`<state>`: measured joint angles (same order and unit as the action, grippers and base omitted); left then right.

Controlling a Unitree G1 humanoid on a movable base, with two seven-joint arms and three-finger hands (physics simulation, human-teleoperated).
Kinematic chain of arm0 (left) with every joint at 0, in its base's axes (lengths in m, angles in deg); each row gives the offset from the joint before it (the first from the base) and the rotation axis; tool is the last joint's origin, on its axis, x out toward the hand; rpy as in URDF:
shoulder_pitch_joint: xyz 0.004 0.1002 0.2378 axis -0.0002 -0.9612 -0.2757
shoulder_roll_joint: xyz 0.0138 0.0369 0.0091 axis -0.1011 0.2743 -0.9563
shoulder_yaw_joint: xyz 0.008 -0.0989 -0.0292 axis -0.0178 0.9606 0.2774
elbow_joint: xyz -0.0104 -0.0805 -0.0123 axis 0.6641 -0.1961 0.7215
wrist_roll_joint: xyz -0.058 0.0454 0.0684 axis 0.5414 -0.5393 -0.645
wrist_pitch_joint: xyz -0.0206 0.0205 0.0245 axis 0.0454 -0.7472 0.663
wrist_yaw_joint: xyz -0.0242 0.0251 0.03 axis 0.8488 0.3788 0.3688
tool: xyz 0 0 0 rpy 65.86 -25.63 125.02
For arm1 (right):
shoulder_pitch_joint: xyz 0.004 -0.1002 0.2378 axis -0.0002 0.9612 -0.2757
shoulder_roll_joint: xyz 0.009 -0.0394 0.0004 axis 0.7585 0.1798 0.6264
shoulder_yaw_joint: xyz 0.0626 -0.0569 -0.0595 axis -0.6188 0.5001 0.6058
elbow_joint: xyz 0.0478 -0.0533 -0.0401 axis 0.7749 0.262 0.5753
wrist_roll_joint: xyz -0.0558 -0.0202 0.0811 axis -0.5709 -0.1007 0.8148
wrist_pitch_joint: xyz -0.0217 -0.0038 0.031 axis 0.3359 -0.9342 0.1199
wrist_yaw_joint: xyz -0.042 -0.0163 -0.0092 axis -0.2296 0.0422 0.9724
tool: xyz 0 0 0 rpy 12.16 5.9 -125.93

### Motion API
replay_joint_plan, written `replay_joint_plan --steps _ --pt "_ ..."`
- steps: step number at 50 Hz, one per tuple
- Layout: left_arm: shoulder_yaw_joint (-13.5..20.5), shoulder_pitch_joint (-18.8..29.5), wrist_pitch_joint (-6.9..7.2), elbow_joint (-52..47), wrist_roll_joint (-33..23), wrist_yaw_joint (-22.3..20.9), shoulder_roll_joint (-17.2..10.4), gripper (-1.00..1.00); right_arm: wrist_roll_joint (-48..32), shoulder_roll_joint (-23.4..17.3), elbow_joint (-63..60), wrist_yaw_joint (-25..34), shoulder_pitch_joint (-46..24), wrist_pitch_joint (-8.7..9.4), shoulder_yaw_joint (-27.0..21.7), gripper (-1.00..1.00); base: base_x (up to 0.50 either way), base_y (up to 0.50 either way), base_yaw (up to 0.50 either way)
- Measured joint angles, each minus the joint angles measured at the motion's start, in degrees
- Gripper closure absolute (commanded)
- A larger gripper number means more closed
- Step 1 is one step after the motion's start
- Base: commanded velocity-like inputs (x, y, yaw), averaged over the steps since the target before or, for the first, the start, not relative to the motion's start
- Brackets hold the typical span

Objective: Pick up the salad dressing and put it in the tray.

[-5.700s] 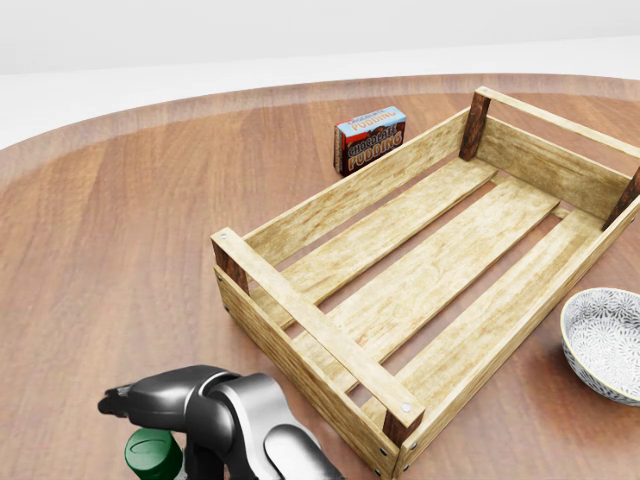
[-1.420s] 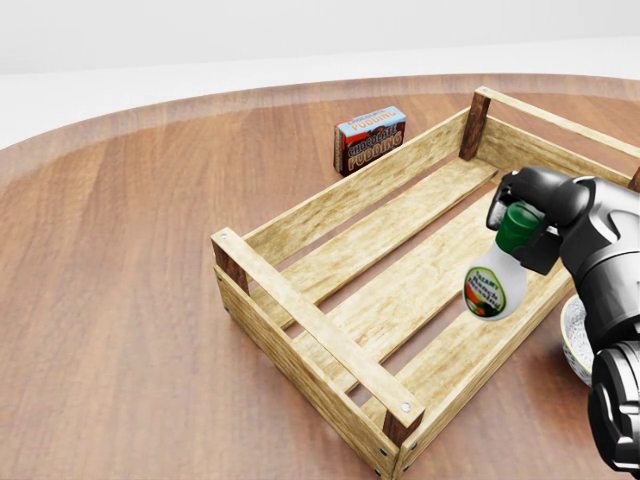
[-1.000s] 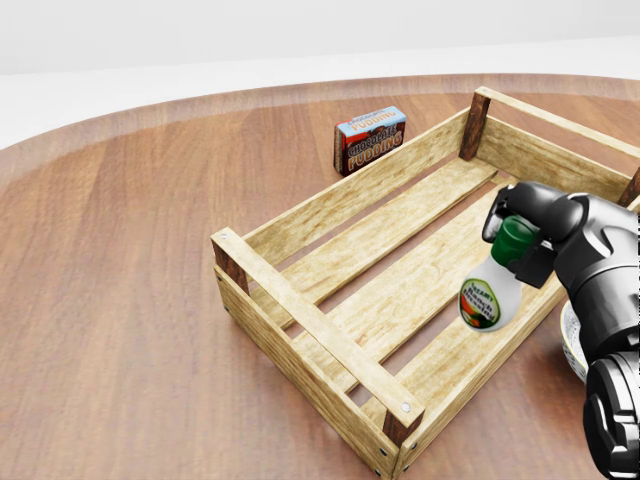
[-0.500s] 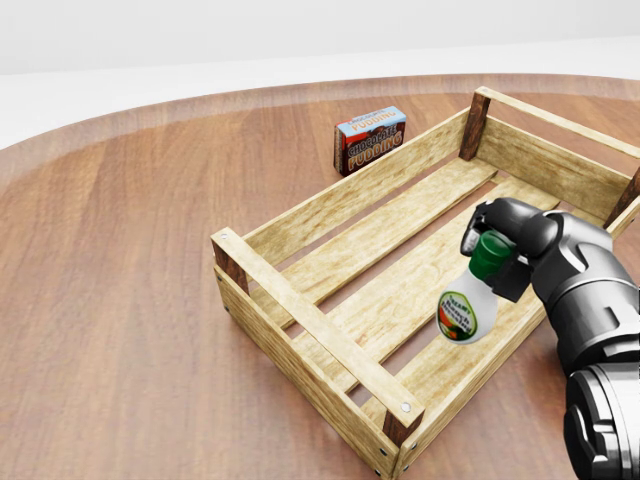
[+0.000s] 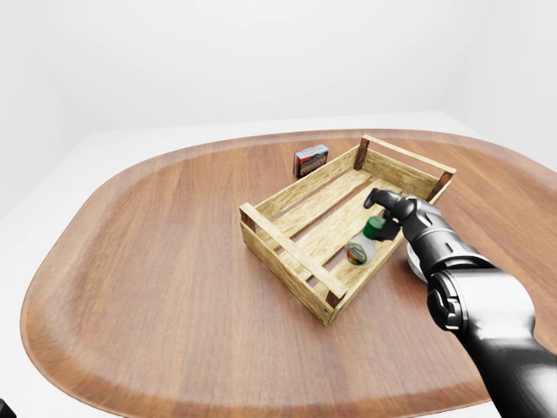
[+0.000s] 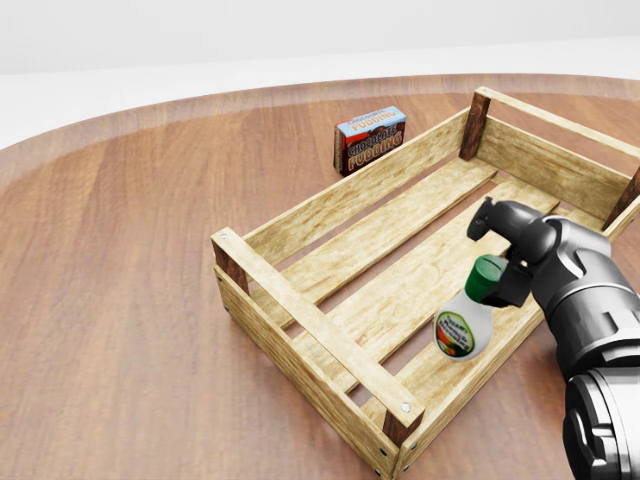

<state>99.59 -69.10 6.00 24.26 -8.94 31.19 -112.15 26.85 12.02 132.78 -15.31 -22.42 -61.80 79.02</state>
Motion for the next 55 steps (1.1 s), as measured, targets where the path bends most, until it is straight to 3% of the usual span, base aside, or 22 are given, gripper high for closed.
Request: replay_joint_plan --steps 23,33,45,55 --pt "0.3 -0.1 0.00 -0.5 0.4 0.2 -0.1 -1.00 -2.2 -0.2 -0.4 -1.2 1.0 0.00 0.0 -1.00 0.00 0.00 0.00" --pt "0.6 -0.1 0.00 -0.8 0.9 0.4 -0.3 -1.00 -3.0 -1.9 -0.8 1.2 -3.0 -0.21 1.0 -1.00 0.00 0.00 0.00" --pt "1.2 -0.3 0.00 -1.2 1.8 0.6 -0.7 -1.00 -5.5 -6.6 -2.1 6.1 -11.5 -2.21 2.8 -1.00 0.00 0.00 0.00" --pt "1.3 -0.3 0.00 -1.9 2.4 1.1 -0.9 -1.00 -7.5 -11.7 -3.8 10.2 -16.5 -5.10 3.6 -1.00 0.00 0.00 0.00"
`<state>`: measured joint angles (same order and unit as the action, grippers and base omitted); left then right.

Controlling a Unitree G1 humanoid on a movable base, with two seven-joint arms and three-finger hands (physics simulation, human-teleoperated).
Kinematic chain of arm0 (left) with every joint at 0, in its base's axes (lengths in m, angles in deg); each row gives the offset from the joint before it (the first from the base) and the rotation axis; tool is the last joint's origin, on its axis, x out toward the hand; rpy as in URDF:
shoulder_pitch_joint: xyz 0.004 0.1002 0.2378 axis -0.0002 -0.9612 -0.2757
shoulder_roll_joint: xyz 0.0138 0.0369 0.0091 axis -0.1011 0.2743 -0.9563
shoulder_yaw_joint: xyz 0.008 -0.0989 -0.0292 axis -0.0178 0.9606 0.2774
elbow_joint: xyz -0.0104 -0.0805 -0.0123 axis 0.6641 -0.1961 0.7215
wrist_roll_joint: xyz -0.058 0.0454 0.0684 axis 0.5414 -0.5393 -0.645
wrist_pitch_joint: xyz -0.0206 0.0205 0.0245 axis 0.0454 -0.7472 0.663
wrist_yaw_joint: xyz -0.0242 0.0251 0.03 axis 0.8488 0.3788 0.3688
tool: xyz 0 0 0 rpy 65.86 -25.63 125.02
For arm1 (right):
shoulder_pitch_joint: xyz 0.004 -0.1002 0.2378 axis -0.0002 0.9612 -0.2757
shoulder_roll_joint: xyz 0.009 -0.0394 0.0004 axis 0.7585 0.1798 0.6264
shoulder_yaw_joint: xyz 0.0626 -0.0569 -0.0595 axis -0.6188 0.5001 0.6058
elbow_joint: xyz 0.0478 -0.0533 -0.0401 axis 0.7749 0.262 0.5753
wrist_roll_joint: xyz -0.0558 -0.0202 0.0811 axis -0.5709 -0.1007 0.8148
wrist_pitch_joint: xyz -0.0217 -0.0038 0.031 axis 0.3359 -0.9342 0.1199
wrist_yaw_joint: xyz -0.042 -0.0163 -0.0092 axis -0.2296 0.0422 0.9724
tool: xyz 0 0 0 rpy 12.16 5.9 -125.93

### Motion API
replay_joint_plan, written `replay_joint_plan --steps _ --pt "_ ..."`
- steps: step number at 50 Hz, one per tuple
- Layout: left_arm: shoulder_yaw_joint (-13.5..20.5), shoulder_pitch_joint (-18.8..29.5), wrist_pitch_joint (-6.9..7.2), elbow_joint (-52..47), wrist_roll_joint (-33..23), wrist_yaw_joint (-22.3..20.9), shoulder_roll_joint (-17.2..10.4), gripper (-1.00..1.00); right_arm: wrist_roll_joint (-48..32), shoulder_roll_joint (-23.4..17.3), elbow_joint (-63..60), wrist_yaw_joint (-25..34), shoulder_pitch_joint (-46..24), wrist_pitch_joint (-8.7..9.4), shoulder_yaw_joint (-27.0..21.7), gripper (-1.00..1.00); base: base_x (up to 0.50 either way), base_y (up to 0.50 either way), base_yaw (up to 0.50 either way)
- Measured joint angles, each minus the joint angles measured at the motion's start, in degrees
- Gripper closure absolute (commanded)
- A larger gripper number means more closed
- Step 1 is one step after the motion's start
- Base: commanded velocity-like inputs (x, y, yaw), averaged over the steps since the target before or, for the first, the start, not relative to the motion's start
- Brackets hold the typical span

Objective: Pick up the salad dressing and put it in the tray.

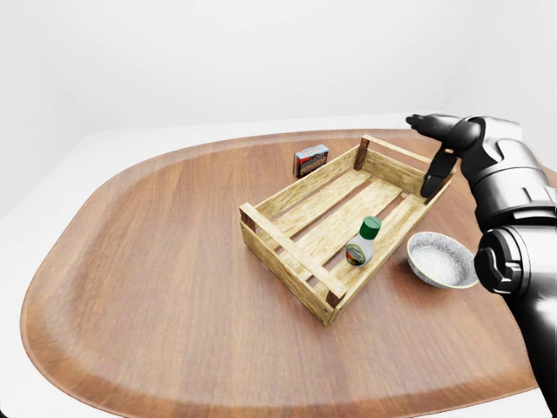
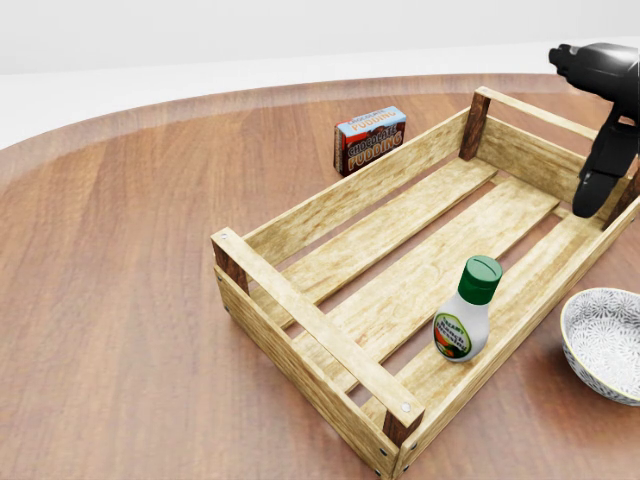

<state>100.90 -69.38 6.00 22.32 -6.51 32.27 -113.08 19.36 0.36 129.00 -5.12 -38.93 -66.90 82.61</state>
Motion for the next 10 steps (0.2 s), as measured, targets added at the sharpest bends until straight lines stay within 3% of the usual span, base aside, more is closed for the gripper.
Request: replay_joint_plan --steps 10 --pt "-0.2 0.1 0.00 -0.1 0.1 0.3 -0.1 -1.00 0.6 -2.6 -2.9 2.0 -2.5 -3.46 -0.4 -1.00 0.00 0.00 0.00"
